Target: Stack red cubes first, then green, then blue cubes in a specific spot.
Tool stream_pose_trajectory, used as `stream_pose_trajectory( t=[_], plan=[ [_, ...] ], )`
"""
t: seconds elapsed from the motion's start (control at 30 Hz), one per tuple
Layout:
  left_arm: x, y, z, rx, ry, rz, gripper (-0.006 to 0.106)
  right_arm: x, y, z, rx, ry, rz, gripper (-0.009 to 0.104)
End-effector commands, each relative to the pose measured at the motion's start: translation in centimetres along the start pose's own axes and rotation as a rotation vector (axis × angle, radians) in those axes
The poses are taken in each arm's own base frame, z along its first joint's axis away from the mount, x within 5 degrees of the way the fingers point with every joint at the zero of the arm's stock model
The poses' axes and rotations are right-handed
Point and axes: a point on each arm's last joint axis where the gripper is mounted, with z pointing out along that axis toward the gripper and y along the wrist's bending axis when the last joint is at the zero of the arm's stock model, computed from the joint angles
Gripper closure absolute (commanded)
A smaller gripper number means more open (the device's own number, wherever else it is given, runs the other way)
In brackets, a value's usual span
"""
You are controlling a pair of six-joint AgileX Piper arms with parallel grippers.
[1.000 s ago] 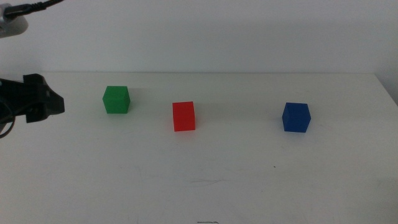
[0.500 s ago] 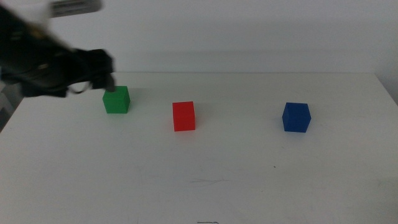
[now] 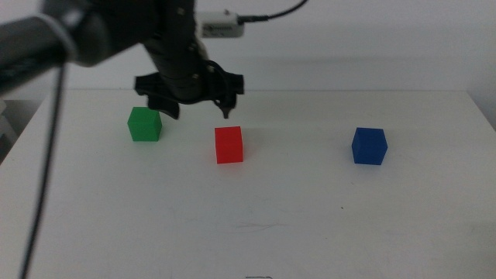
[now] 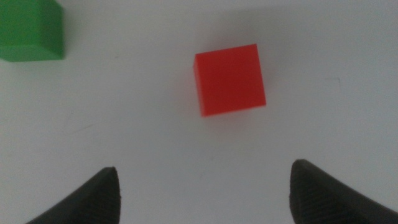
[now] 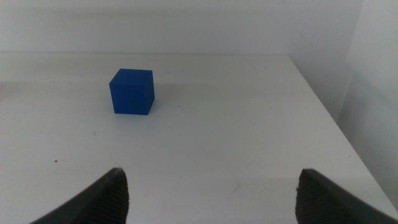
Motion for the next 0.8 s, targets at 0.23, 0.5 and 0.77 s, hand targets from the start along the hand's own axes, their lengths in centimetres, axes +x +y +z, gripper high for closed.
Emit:
stream_pose_trajectory(
  t=[0.23, 0.5, 0.77],
  plan=[
    [-3.2, -2.5, 3.0, 0.033, -0.056, -0.068, 0.008, -1.4, 0.1, -0.4, -0.008, -0.119, -0.018, 0.001],
    [-3.6, -3.3, 7.1, 0.022, -0.031, -0.069, 0.008, -1.4, 0.1, -0.4, -0.008, -0.119, -0.018, 0.001],
    [-3.6, -3.5, 10.0, 0.022, -0.046, -0.09, 0.009, -1.4, 0.1, -0.4, -0.008, -0.119, -0.018, 0.001]
  ],
)
